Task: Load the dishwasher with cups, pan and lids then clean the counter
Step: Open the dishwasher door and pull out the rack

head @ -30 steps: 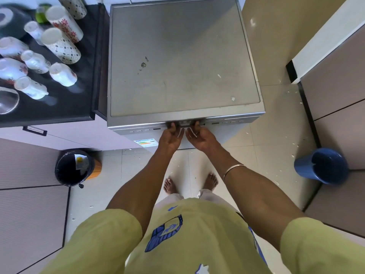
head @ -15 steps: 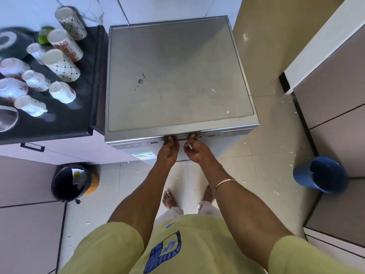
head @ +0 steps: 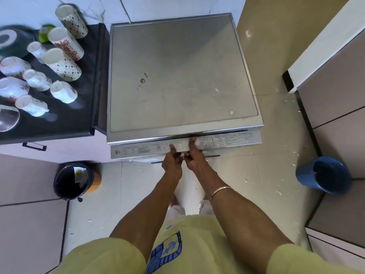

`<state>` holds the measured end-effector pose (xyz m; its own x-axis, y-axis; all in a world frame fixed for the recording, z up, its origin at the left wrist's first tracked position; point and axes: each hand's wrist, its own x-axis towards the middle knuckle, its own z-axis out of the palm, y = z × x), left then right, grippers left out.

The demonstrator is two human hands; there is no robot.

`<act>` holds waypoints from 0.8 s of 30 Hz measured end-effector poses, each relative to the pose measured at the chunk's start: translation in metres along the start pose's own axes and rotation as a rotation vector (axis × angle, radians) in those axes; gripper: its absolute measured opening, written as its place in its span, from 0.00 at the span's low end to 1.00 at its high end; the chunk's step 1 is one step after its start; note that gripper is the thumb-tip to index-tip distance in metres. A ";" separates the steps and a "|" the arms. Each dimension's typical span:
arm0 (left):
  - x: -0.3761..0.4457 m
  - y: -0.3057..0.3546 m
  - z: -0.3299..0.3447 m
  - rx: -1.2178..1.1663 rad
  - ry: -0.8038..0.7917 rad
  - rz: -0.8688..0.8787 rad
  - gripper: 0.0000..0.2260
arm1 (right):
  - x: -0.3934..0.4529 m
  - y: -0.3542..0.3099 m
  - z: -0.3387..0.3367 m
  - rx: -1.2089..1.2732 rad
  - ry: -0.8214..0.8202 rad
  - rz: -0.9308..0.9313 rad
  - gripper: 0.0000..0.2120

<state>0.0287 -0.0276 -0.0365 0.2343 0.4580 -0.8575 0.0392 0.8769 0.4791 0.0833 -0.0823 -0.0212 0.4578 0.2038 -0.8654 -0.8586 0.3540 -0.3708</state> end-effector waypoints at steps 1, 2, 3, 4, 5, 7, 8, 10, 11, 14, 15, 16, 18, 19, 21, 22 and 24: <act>-0.003 -0.001 -0.006 -0.007 -0.031 -0.009 0.19 | 0.000 0.006 -0.003 0.013 -0.009 -0.003 0.24; -0.005 0.001 -0.009 -0.011 -0.065 -0.015 0.22 | -0.002 0.006 -0.004 0.016 -0.024 -0.001 0.24; -0.008 0.003 -0.010 -0.018 -0.081 -0.018 0.24 | -0.004 0.005 -0.007 0.001 -0.029 -0.003 0.23; -0.011 0.004 -0.011 -0.029 -0.079 -0.017 0.25 | -0.007 0.002 -0.010 -0.013 -0.031 -0.001 0.22; -0.014 0.004 -0.010 -0.042 -0.077 -0.016 0.26 | -0.010 0.000 -0.013 -0.032 -0.031 0.002 0.22; -0.017 0.003 -0.010 -0.020 -0.086 -0.008 0.26 | -0.014 -0.002 -0.017 -0.064 -0.007 0.004 0.23; -0.017 0.003 -0.012 0.033 -0.075 -0.001 0.25 | -0.017 0.000 -0.020 -0.088 0.026 -0.008 0.25; -0.018 0.006 -0.018 0.193 0.004 0.039 0.24 | -0.016 0.003 -0.022 -0.159 0.143 -0.085 0.37; -0.020 0.009 -0.021 0.281 0.082 0.086 0.26 | -0.020 0.003 -0.022 -0.193 0.229 -0.139 0.44; -0.032 0.020 -0.031 0.581 0.367 0.393 0.32 | -0.030 -0.005 -0.025 -0.547 0.524 -0.325 0.59; -0.036 0.025 -0.036 0.713 0.419 0.532 0.34 | -0.034 -0.007 -0.025 -0.705 0.565 -0.352 0.61; -0.037 0.030 -0.041 0.851 0.434 0.684 0.36 | -0.036 -0.008 -0.026 -0.818 0.577 -0.364 0.64; -0.031 0.043 -0.049 1.124 0.350 0.953 0.35 | -0.038 -0.006 -0.024 -0.983 0.624 -0.400 0.67; -0.021 0.047 -0.054 1.256 0.267 1.026 0.32 | -0.038 -0.004 -0.023 -1.065 0.661 -0.463 0.67; -0.009 0.056 -0.061 1.467 0.103 1.059 0.25 | -0.037 -0.001 -0.023 -1.267 0.677 -0.623 0.62; -0.004 0.059 -0.063 1.535 0.055 1.061 0.22 | -0.036 -0.002 -0.026 -1.400 0.645 -0.675 0.56; -0.001 0.061 -0.068 1.599 0.027 1.093 0.19 | -0.034 -0.003 -0.035 -1.638 0.549 -0.704 0.42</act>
<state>-0.0351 0.0352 -0.0189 0.7564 0.6447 -0.1103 0.6249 -0.6624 0.4133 0.0626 -0.1220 -0.0024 0.9525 0.0314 -0.3029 -0.0604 -0.9554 -0.2890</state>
